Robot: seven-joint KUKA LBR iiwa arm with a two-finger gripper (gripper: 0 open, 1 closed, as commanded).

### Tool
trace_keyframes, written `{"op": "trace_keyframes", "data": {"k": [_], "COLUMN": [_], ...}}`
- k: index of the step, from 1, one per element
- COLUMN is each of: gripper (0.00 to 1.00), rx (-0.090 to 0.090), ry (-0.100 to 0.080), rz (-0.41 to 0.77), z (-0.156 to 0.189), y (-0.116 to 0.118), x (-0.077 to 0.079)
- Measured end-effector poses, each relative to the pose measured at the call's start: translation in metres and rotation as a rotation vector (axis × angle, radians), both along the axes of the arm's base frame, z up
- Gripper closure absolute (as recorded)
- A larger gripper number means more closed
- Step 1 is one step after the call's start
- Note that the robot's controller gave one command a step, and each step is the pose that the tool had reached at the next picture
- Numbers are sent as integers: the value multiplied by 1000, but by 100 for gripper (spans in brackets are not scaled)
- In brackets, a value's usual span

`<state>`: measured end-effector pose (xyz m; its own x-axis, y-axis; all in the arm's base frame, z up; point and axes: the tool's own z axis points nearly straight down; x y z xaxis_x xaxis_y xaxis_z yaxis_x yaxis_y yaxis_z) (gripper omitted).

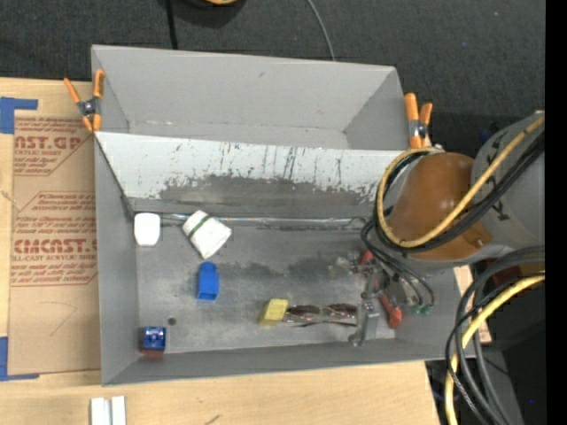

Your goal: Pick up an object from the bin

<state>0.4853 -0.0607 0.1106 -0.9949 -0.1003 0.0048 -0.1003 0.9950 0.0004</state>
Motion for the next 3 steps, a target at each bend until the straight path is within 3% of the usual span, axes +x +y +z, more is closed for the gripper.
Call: {"op": "trace_keyframes", "data": {"k": [1,2,3], "gripper": [0,0,100], "rx": [1,1,0], "ry": [-6,-10,-5], "rz": [-36,-124,-94], "z": [6,-42,-41], "y": [6,26,24], "x": [1,-2,-3]}}
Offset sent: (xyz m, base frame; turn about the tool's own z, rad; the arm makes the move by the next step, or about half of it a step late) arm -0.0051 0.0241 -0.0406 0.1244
